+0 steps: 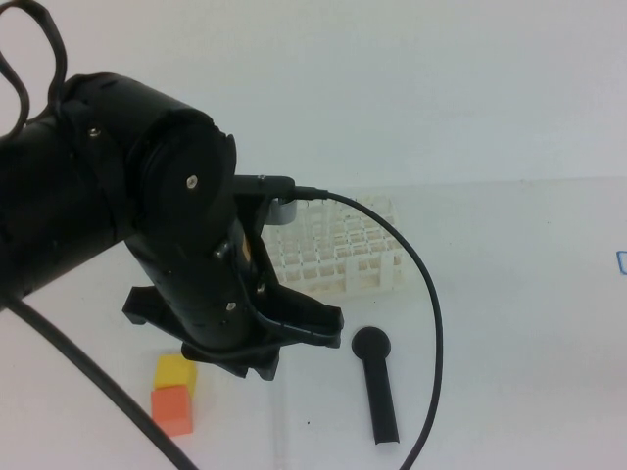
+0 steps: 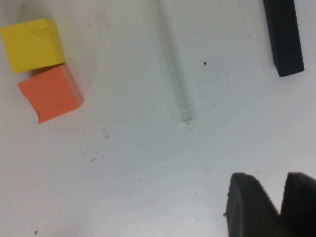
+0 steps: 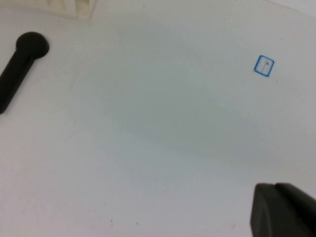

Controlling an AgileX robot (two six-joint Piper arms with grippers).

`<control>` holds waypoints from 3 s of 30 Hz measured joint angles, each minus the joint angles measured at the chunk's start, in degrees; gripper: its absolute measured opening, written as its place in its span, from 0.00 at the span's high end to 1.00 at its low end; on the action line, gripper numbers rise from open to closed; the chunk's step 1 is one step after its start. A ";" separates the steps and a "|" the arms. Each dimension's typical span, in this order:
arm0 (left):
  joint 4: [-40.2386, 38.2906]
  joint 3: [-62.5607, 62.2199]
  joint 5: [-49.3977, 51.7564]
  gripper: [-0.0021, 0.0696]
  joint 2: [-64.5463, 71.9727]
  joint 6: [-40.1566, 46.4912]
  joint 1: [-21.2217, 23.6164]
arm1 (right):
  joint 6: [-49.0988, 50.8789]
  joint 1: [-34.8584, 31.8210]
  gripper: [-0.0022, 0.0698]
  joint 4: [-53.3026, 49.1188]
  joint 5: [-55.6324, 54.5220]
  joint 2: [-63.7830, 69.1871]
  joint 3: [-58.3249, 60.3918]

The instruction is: Place the test tubes

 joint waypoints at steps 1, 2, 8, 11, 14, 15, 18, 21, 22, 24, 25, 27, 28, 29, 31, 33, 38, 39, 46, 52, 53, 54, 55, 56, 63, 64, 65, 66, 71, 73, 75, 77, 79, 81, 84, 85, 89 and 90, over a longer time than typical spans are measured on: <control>0.31 0.00 -0.22 0.71 0.00 0.00 0.00 | -0.16 0.00 0.97 0.48 0.00 0.00 0.00; 0.79 0.00 -0.21 0.71 0.00 0.00 0.00 | -0.16 0.00 0.97 1.18 0.00 0.00 0.00; 1.41 0.00 -1.52 0.71 0.42 0.23 0.00 | -0.24 0.00 0.97 3.33 -0.10 0.00 0.00; 0.48 0.00 -0.84 0.71 2.31 0.23 0.00 | -0.28 0.00 0.97 3.72 0.01 0.00 0.00; 0.65 0.00 0.14 0.71 4.56 -1.48 0.00 | -0.28 0.00 0.97 3.86 0.14 0.00 0.00; 1.22 0.00 0.14 0.71 5.37 -2.64 0.00 | -0.28 0.00 0.97 3.86 0.14 0.00 0.00; 2.56 0.00 -1.01 0.67 7.63 -5.49 0.00 | -0.28 0.00 0.97 3.97 0.26 0.00 0.00; 1.53 0.00 -0.99 0.57 10.45 -7.31 0.00 | -0.28 0.00 0.97 3.97 0.36 0.00 0.00; 0.64 0.00 -1.12 0.52 11.52 -7.31 0.00 | -0.28 0.00 0.97 3.97 0.36 0.00 0.00; 0.50 0.00 -2.26 0.44 13.53 -7.31 0.00 | -0.28 0.00 0.97 3.97 0.36 0.00 0.00; 0.95 0.00 -3.33 0.42 14.64 -7.44 0.00 | -0.28 0.00 0.97 3.97 0.36 0.00 0.00; 1.97 0.00 -4.97 0.42 16.77 -8.37 0.00 | -0.28 0.00 0.97 3.97 0.36 0.00 0.00; 2.23 0.00 -5.62 0.42 17.77 -8.53 0.00 | -0.28 0.00 0.97 4.07 0.36 0.00 0.00; 2.23 0.00 -5.86 0.42 18.79 -8.80 0.00 | -0.38 0.00 0.97 4.31 0.36 0.00 0.00; 1.97 0.00 -6.17 0.42 20.64 -9.27 0.00 | -0.38 0.00 0.97 4.70 0.36 0.00 0.00; 1.97 0.00 -5.91 0.42 22.40 -9.27 0.12 | -0.38 0.00 0.97 5.12 0.36 0.00 0.00; -0.25 0.00 -5.39 0.47 25.68 -9.27 2.36 | -0.38 0.12 0.97 5.24 -0.11 0.00 0.00; -0.39 0.00 -5.74 0.49 25.93 -9.27 2.65 | -0.38 0.37 0.97 5.35 -0.10 0.00 0.00; -4.04 0.00 -11.56 0.61 26.15 -8.14 3.37 | -0.38 1.82 0.97 5.47 -0.89 0.00 0.00; -1.17 0.00 -10.16 0.62 26.25 -8.39 3.58 | -0.38 1.82 0.97 5.47 -2.16 0.00 0.00; -1.17 0.00 -9.93 0.62 26.25 -8.39 3.58 | -0.38 1.82 0.97 5.47 -2.24 0.00 0.00; -1.55 0.00 -9.93 0.62 26.25 -8.39 3.58 | -0.38 1.82 0.97 5.47 -2.37 0.00 0.00; -1.98 0.00 -9.93 0.62 26.25 -8.39 3.58 | -0.38 1.82 0.97 5.47 -2.46 0.00 0.00; -2.63 0.00 -9.93 0.62 26.25 -8.39 3.58 | -0.38 1.82 0.97 5.47 -2.46 0.00 0.00; -3.16 0.00 -10.60 0.62 26.25 -8.39 3.71 | -0.38 1.82 0.97 5.47 -2.46 0.00 0.00; -3.16 0.00 -10.50 0.62 26.25 -8.39 3.87 | -0.38 1.82 0.97 5.49 -2.46 0.00 0.00; -3.16 0.00 -10.37 0.62 26.25 -8.69 3.94 | -0.38 1.82 0.97 5.49 -2.46 0.00 0.00; -3.16 0.14 -10.27 0.62 26.25 -8.81 3.94 | -0.38 1.82 0.97 5.59 -2.46 0.00 0.00; -4.64 4.75 -14.83 0.62 26.25 -9.60 3.94 | -0.38 1.82 0.97 5.59 -2.46 0.00 0.00; -4.64 7.14 -17.39 0.62 26.25 -9.70 3.94 | -0.38 1.82 0.97 5.59 -2.46 0.00 0.00; -4.25 9.22 -20.48 0.62 26.25 -9.70 3.94 | -0.38 1.82 0.97 5.62 -2.46 0.00 0.00; -4.09 10.93 -22.75 0.62 26.25 -9.70 3.94 | -0.38 1.82 0.97 5.71 -2.46 0.00 0.00; -3.98 11.56 -23.37 0.62 26.25 -9.70 3.94 | -0.38 1.82 0.97 5.71 -2.46 0.00 0.00; -3.03 11.64 -23.37 0.63 26.25 -9.24 3.94 | -0.38 1.82 0.97 5.85 -2.46 0.00 0.00; -2.52 11.64 -23.37 0.75 26.25 -6.92 3.94 | -0.38 1.82 0.97 6.18 -2.46 0.00 0.00; -2.52 11.64 -23.37 0.81 26.25 -6.41 3.94 | -0.38 1.82 0.97 6.43 -2.46 0.00 0.00; -1.59 11.64 -23.15 0.97 26.25 -3.24 3.94 | -0.38 1.82 0.97 6.91 -2.46 0.00 0.00; -0.82 11.64 -23.15 0.97 26.25 -3.24 3.94 | -0.38 1.82 0.97 6.90 -2.46 0.00 0.00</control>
